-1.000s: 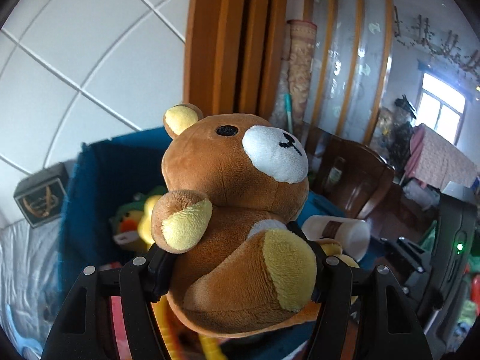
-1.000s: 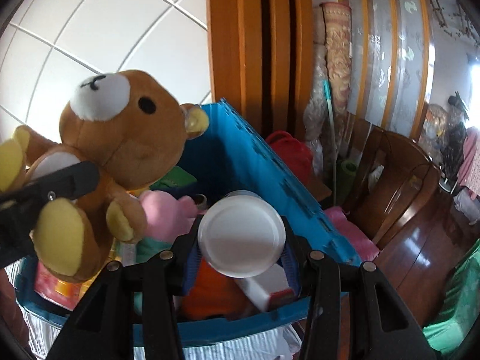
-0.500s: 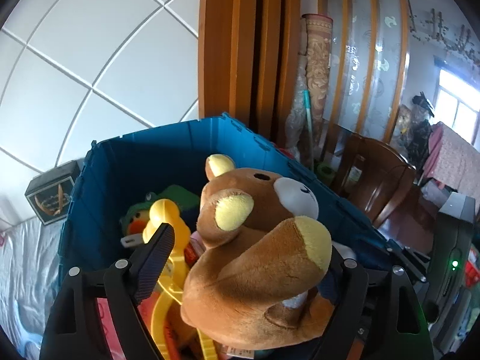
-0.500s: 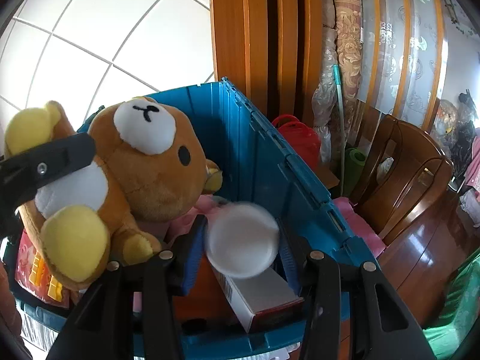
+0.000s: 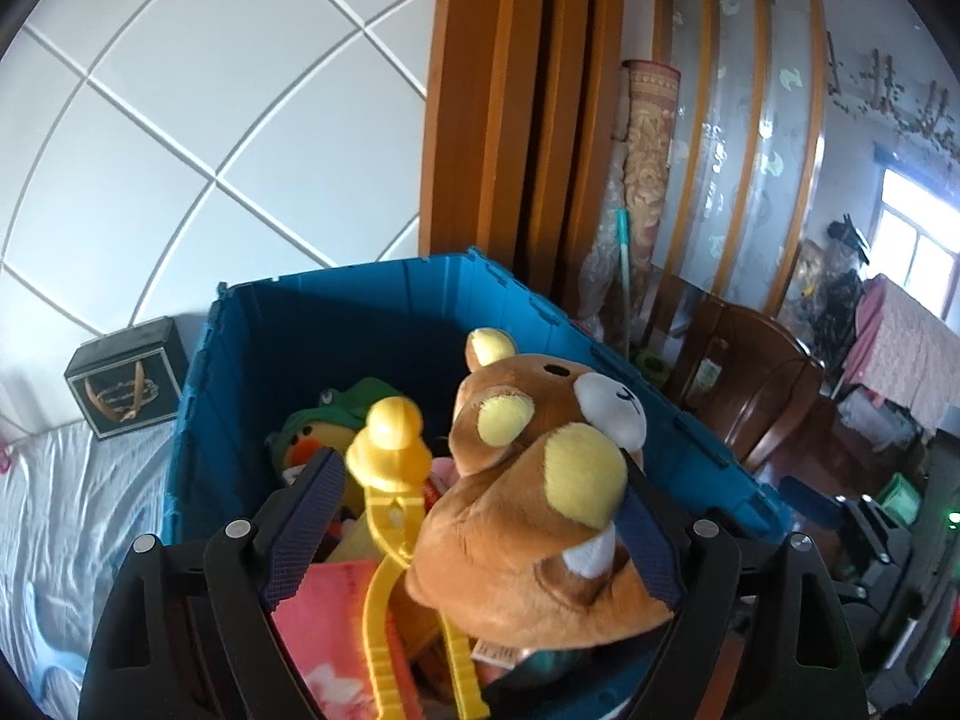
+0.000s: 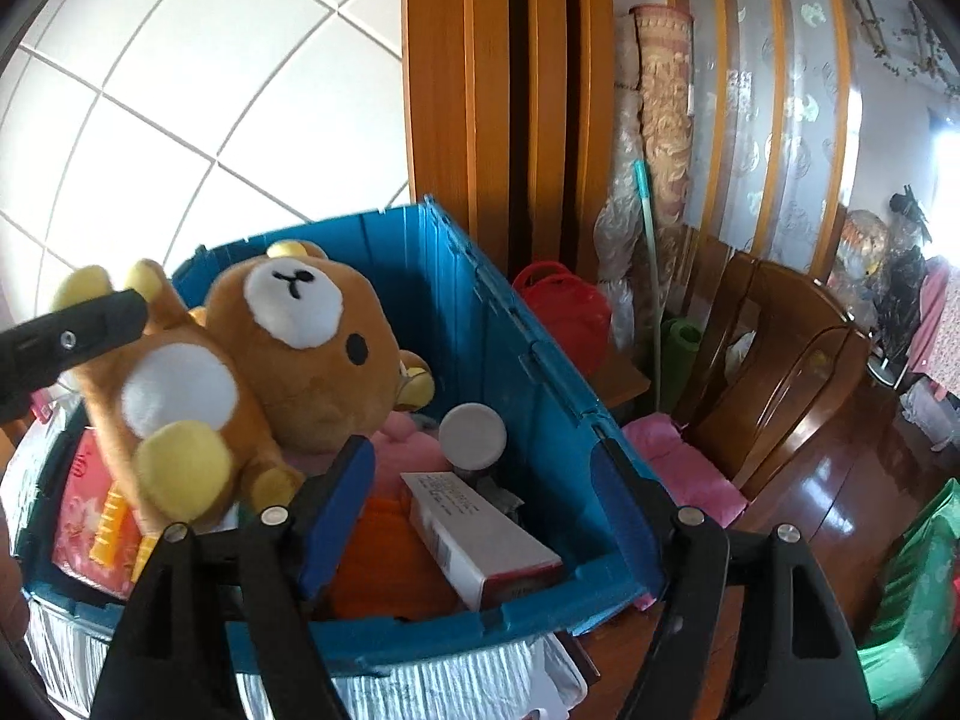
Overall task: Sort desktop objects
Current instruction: 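Open both grippers to drop the teddy bear and pill bottle into the blue bin, then move both grippers back over the bed toward the blue toy and metal clip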
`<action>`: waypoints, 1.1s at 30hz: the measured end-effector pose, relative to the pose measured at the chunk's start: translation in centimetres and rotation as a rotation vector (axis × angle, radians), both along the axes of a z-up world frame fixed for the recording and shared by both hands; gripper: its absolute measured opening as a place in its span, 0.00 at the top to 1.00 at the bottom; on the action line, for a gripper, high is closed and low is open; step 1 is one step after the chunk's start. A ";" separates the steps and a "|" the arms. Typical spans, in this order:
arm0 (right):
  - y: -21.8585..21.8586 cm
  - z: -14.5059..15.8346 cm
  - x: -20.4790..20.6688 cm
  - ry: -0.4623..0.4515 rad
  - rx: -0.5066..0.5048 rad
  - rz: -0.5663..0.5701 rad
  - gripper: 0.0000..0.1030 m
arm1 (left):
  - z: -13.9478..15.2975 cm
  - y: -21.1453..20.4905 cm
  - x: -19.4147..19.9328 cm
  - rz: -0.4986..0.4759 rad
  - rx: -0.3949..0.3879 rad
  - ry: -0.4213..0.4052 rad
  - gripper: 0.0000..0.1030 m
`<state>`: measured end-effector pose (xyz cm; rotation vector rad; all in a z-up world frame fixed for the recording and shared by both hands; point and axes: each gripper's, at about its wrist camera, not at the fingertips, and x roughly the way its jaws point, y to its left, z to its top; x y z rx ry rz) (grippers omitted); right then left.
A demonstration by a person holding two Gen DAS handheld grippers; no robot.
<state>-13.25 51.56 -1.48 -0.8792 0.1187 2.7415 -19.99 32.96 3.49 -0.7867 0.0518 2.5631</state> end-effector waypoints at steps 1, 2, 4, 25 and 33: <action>-0.2 0.3 0.4 0.010 0.003 -0.001 0.28 | 0.2 -0.4 0.3 -0.001 0.005 0.004 0.14; -0.4 0.5 0.8 0.016 0.006 -0.003 0.27 | 0.3 -0.7 0.6 -0.005 0.009 0.007 0.13; -0.8 0.9 1.5 0.027 0.011 -0.007 0.23 | 0.6 -1.4 1.1 -0.002 0.015 0.017 0.11; -4.2 0.7 4.5 0.038 0.018 0.022 0.23 | -3.1 -7.9 6.3 0.071 -0.076 0.030 0.06; -8.4 0.3 7.3 0.032 0.023 0.009 0.22 | -3.6 -10.8 9.7 0.019 -0.060 0.037 0.04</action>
